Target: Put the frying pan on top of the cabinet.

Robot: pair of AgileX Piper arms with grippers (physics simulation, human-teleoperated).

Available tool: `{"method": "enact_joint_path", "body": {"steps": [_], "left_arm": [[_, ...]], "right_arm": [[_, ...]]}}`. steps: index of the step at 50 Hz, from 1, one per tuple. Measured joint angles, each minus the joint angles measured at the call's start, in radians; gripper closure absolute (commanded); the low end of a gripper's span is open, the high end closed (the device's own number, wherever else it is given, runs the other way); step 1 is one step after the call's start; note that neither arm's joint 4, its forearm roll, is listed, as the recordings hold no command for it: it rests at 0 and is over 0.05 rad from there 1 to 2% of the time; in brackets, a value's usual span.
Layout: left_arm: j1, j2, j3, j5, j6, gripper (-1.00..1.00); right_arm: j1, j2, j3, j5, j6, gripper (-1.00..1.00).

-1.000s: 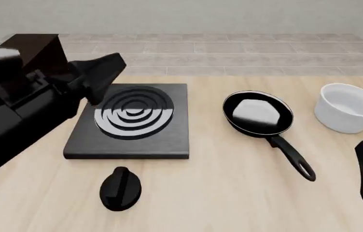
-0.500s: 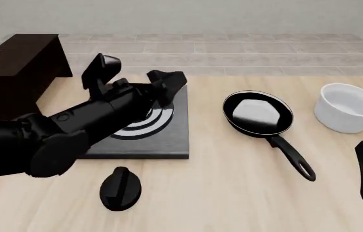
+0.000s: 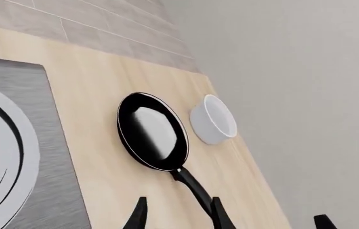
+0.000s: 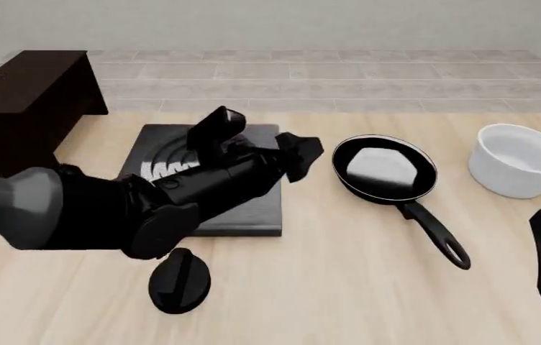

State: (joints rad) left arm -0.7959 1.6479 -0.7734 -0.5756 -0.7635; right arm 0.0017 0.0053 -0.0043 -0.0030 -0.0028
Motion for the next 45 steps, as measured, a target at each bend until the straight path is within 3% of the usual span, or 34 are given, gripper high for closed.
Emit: {"method": "enact_joint_path", "body": {"steps": [45], "left_arm": [[-0.088, 0.296, -0.211, -0.01, -0.068, -1.0]], "right_arm": [[-0.004, 0.0, 0.0, 0.0, 0.012, -1.0]]}}
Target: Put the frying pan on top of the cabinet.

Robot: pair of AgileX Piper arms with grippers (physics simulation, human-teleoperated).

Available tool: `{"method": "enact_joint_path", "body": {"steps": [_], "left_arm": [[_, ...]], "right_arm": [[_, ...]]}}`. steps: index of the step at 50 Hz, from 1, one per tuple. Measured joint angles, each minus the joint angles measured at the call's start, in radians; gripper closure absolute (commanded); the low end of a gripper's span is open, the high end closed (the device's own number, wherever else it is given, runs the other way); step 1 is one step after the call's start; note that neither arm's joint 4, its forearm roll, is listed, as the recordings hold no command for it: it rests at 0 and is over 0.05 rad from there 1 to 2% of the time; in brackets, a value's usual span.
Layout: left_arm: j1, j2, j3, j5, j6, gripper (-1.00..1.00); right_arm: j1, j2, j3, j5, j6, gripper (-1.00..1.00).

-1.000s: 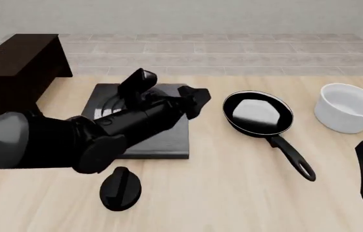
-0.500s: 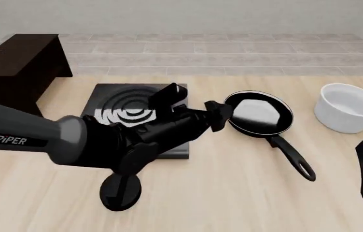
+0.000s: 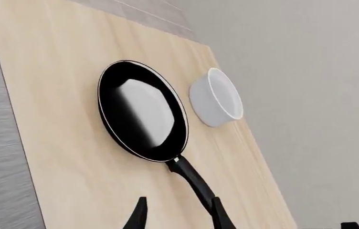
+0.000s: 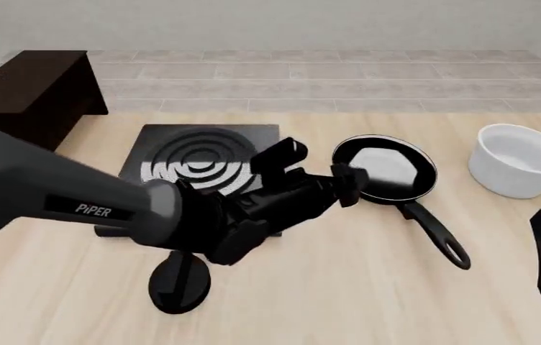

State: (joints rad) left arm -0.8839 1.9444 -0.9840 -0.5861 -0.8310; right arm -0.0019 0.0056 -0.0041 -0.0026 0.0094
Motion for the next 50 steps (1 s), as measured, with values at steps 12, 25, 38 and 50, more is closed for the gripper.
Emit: {"method": "enact_joint_path", "body": {"steps": [12, 25, 38, 50], "left_arm": [[-0.014, 0.075, -0.057, -0.001, -0.025, -1.0], [-0.041, 0.124, -0.104, -0.002, -0.052, -1.0], [-0.065, 0.157, -0.138, -0.007, -0.075, -1.0], [-0.085, 0.203, -0.17, -0.017, -0.097, -1.0]], "right_arm": [[0.0, 0.0, 0.0, 0.0, 0.001, -1.0], [0.0, 0.003, 0.0, 0.001, -0.001, -1.0], [0.0, 0.006, 0.0, 0.001, -0.001, -1.0], [-0.002, 0.005, 0.0, 0.001, 0.001, -1.0]]}}
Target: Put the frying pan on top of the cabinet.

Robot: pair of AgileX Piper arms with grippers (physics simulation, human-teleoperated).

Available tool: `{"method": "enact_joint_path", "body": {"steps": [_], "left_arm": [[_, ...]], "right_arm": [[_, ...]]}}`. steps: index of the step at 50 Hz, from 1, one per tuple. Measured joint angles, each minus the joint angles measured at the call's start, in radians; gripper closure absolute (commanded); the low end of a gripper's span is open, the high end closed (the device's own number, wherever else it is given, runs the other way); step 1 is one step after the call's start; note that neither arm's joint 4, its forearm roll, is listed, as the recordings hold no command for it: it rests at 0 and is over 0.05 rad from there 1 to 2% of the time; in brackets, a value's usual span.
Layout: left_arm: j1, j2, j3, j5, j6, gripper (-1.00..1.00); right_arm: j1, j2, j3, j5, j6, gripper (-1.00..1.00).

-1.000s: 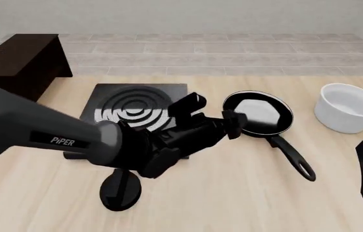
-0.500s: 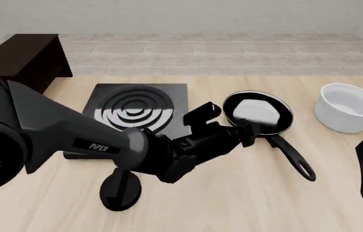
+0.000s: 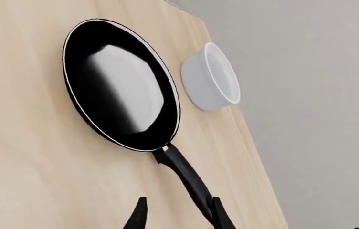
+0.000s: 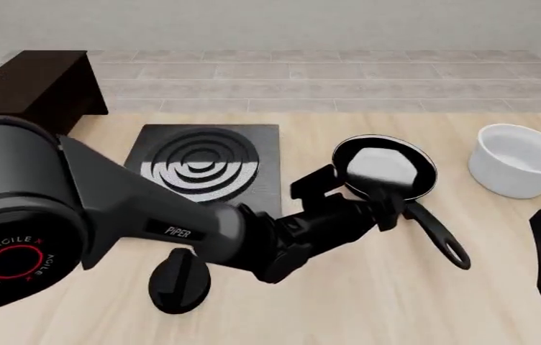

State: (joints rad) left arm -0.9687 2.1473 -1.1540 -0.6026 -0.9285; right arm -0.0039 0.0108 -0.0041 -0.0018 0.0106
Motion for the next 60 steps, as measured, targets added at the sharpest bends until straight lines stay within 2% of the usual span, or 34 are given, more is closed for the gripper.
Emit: {"method": "enact_joint_path", "body": {"steps": [60], "left_arm": [[-0.057, 0.126, -0.13, 0.0, -0.074, -1.0]], "right_arm": [[0.001, 0.004, 0.0, -0.001, 0.0, -1.0]]}}
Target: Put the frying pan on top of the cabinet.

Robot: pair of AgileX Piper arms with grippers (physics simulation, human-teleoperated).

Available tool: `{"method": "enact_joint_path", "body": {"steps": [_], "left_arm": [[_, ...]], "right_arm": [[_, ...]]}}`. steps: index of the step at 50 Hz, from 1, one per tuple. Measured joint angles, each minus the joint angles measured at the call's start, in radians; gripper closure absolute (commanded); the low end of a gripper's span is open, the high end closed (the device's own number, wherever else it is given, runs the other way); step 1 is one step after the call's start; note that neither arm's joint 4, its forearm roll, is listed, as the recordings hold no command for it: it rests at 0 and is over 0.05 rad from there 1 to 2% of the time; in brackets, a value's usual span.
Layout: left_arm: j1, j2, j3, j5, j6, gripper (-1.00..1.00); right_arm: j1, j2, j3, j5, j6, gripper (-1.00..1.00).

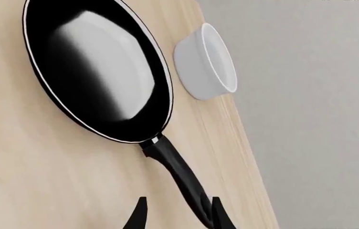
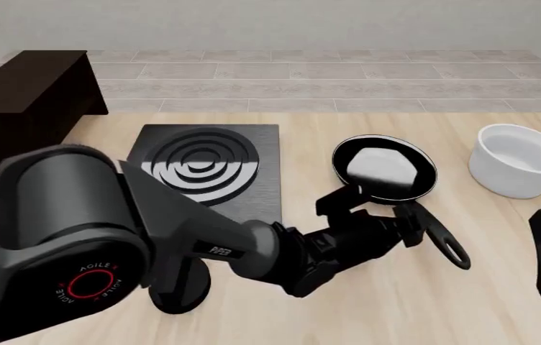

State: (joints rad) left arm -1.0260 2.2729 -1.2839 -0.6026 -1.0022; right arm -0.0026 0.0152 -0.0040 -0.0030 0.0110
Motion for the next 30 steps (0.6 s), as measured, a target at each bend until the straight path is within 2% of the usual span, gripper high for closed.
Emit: {"method": "enact_joint_path", "body": {"steps": [30], "left_arm": [[-0.021, 0.045, -0.066, 0.008, -0.018, -1.0]], "right_arm": [[-0.004, 0.006, 0.0, -0.002, -0.005, -1.0]]}}
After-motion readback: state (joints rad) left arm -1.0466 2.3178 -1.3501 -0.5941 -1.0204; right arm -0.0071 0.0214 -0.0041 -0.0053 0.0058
